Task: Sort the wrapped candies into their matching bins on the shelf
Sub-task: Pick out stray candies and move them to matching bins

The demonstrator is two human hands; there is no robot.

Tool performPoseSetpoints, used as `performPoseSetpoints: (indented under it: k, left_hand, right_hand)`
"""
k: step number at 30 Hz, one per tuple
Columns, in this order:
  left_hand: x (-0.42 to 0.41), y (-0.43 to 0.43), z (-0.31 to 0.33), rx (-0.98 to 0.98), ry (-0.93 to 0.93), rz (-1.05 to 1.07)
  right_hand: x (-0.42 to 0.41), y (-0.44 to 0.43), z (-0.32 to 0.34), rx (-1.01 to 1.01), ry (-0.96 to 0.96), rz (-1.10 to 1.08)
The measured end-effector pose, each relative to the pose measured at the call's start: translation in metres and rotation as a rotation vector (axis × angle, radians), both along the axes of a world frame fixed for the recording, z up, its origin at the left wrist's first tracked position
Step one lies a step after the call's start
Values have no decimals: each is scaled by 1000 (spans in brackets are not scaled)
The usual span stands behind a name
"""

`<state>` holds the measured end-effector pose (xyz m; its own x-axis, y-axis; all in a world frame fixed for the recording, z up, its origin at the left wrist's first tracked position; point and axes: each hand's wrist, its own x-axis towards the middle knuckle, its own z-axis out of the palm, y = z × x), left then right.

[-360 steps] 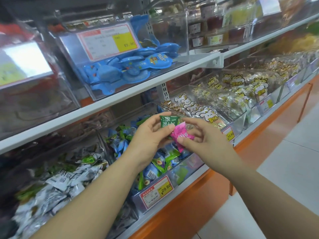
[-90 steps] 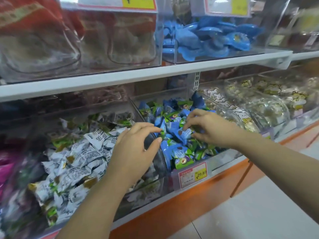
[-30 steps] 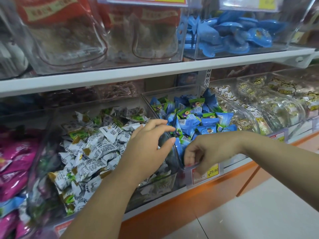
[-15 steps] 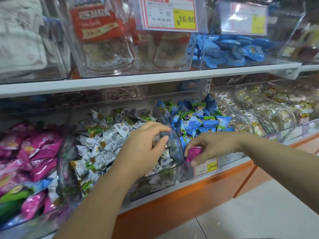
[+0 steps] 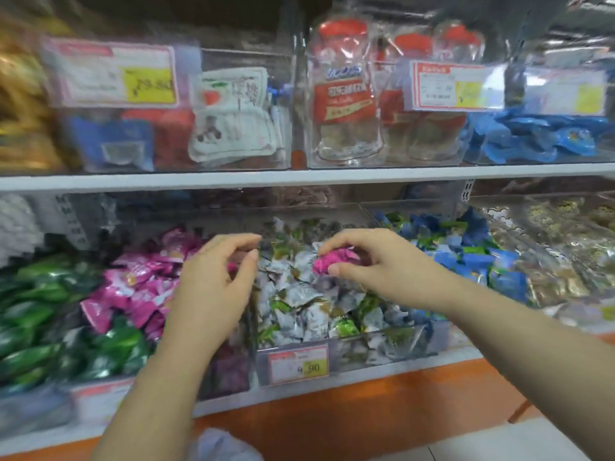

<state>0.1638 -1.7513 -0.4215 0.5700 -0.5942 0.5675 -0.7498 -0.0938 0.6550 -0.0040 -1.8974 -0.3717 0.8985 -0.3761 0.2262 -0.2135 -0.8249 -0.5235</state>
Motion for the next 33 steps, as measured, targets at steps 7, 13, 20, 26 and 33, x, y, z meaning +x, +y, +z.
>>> performPoseSetpoints:
  k: [7, 13, 20, 26, 33]
  left_hand:
    - [45, 68, -20, 224, -182, 306]
    - [60, 80, -25, 313, -110, 293]
    - [42, 58, -16, 220, -101, 206]
    - [-14, 6, 4, 199, -129, 16]
    - [-83, -77, 10, 250, -137, -188]
  right_hand:
    - [112, 43, -23, -94, -68, 129]
    - [153, 45, -32, -196, 159, 159]
    - [100, 32, -17, -145, 90, 112]
    - [4, -8, 2, -92, 87, -29]
    - [-93, -74, -1, 24, 44, -192]
